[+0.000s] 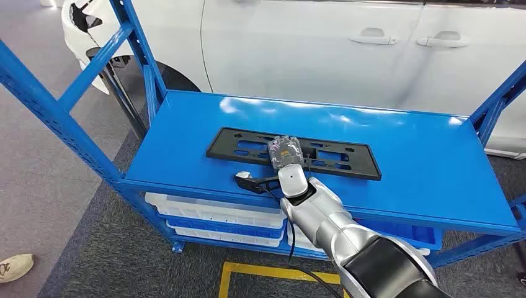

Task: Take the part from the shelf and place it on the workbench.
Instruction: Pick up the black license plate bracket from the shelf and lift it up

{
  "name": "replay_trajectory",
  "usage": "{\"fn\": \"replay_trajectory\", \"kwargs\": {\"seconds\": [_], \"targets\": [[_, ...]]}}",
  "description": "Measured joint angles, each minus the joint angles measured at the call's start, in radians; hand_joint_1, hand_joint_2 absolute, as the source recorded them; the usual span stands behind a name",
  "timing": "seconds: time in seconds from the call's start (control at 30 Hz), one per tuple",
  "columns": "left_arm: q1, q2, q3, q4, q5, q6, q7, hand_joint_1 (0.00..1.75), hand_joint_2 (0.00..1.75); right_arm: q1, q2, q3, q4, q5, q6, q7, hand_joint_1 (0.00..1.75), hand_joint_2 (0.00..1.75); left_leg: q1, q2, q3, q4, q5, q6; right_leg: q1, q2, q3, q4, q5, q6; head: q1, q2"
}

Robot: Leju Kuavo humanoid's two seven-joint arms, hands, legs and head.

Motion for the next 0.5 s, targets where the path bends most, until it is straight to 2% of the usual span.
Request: {"fn": "replay_trajectory", "kwargs": {"seconds": [0.1,0.27,0.5], "targets": [[0.0,0.0,0.0,0.0,0.0,0.0,0.0,0.0,0.0,-0.002,-0.002,-0.001,0.0,0.0,0.007,0.007,1.75,1.75,-0.001,0.0,-0.003,0.003,-0.001,0.007,0.001,0.0,-0.002,-0.004,0.003,0.003,0.0,0.0],[-0.002,0.0,0.001,0.0,0.003,0.002,-0.001,0.0,0.0,-0.004,-0.003,-0.005,0.0,0.0,0.012,0.019,1.75,1.75,-0.008,-0.001,-0.004,0.003,-0.001,0.01,-0.003,-0.001,0.0,-0.009,0.005,0.01,0.0,0.0],[-0.002,0.0,0.001,0.0,0.007,0.004,-0.004,0.0,0.0,-0.004,-0.003,-0.018,0.0,0.0,0.009,0.02,1.75,1.75,-0.009,-0.001,-0.004,0.003,-0.001,0.013,-0.006,-0.001,0.0,-0.01,0.006,0.012,0.0,0.0]]}}
